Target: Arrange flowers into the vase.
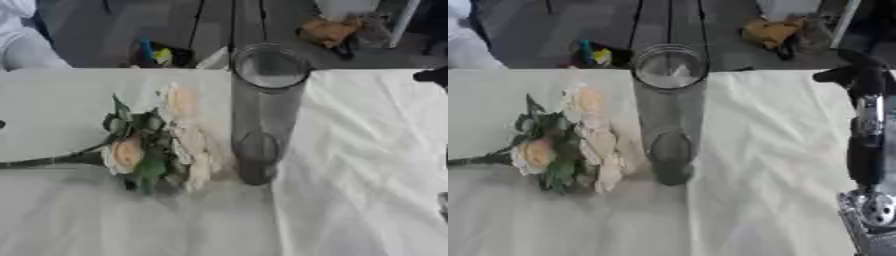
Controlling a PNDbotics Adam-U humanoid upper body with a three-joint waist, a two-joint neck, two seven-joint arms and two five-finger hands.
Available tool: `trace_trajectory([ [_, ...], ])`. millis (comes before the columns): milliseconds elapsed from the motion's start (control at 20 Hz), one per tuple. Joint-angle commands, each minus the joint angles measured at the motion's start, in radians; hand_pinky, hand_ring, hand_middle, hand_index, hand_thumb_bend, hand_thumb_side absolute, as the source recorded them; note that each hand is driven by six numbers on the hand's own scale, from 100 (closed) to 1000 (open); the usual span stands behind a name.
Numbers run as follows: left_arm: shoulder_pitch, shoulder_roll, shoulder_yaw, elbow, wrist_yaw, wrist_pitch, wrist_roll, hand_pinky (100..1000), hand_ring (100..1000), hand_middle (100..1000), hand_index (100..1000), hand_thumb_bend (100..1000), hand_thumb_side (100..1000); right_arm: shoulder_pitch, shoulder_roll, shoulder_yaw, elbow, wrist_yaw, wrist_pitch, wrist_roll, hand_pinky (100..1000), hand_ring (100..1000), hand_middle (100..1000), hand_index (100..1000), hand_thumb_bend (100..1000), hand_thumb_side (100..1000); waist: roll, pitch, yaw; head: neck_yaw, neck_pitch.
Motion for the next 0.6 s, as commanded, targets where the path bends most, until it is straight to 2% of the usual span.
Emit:
trace_trajectory([
  [50,-0.015,0.082,0.0,-0.018,-0.032,-0.002,-0.008,567,717,769,918,100,983,-0.01,-0.014,-0.008,-0.019,-0.001,-0.003,0.005,773,643,536,812,100,1000,0.006,0.0,-0.003,0.008,0.027],
  [350,-0.045,0.206,0.011,-0.018,-0.104,0.011,-0.009,587,729,780,938,100,941,-0.012,-0.018,-0.007,-0.019,-0.002,-0.004,0.005,773,644,536,812,100,1000,0.009,0.0,-0.01,0.014,0.029],
  [600,-0.071,0.317,0.014,-0.018,-0.172,0.069,-0.063,608,740,782,924,158,888,-0.014,-0.021,-0.005,-0.019,-0.003,-0.004,0.008,773,643,536,813,100,1000,0.017,0.0,-0.018,0.02,0.021],
])
